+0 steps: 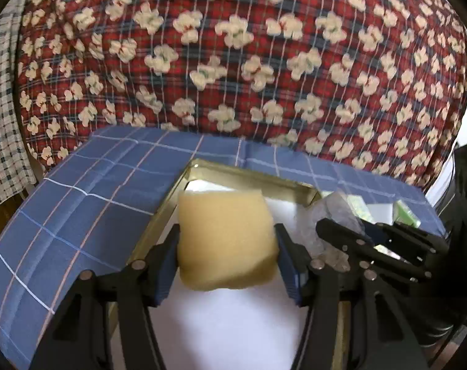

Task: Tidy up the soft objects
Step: 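Open both tools to drop the sponge and bag into the tray, then grasp the red drawstring pouch with the right tool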

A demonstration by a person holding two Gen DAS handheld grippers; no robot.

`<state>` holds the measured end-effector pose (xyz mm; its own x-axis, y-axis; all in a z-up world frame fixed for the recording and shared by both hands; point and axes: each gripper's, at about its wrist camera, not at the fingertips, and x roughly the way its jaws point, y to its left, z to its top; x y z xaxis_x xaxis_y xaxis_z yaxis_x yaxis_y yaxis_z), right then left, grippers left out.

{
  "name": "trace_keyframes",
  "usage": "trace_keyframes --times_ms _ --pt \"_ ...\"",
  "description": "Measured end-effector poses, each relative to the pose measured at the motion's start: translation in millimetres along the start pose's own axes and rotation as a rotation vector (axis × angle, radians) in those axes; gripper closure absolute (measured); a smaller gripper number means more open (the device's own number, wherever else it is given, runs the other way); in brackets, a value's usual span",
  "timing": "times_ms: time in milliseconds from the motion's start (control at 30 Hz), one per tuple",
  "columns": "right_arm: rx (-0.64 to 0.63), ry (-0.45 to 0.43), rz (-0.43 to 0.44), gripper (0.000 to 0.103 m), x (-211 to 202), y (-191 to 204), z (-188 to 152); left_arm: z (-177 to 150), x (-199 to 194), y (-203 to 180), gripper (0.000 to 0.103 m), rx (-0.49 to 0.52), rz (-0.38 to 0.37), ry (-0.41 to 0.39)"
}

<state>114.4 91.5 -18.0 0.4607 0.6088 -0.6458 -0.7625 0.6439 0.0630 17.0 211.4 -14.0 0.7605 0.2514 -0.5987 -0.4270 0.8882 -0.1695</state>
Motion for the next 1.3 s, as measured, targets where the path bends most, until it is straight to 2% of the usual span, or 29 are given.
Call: trace_keyframes --times_ms 200,300,400,433,467,600,667,933,1033,1100,1300 --pt "-0.017 0.090 0.013 0.079 20.5 5.3 4.1 6.8 11.5 5.7 0.045 0.032 0.032 0.047" --pt "-0.023 0.105 0.023 0.079 24.6 8.6 7.0 8.6 17.3 8.3 0.044 0.042 0.043 0.063" --pt "-0.032 0.102 0.005 0.070 26.2 11.3 10.8 9.4 22.9 9.8 0.040 0.049 0.053 0.074" --pt "-0.035 0.101 -0.019 0.060 26.9 10.5 11.2 10.2 22.8 9.7 0.040 0.056 0.066 0.065" --pt "-0.029 0.098 -0.030 0.056 26.1 7.8 10.9 10.4 22.7 10.0 0.039 0.057 0.081 0.065" --pt "0.026 0.040 0.036 0.053 10.5 -4.2 7.5 9.8 16.6 12.6 0.031 0.042 0.059 0.049" --pt "0.044 0.006 0.038 0.049 0.8 -7.8 5.0 7.7 12.0 11.8 0.027 0.035 0.057 0.029" --pt "0.068 -0.089 0.058 0.046 -38.7 -19.3 -8.5 4.7 13.2 6.1 0.026 0.032 0.062 0.024" --pt "0.098 -0.142 0.054 0.039 -60.1 -29.3 -22.0 -0.3 5.3 -2.0 0.018 0.030 0.049 0.000" --pt "0.090 -0.171 0.024 0.038 -72.2 -35.0 -32.4 -5.7 -2.4 -10.9 0.014 0.037 0.034 -0.026" --pt "0.097 -0.261 -0.129 0.038 -111.7 -74.8 -66.1 -22.0 -24.7 -49.7 0.012 0.080 -0.015 -0.096"
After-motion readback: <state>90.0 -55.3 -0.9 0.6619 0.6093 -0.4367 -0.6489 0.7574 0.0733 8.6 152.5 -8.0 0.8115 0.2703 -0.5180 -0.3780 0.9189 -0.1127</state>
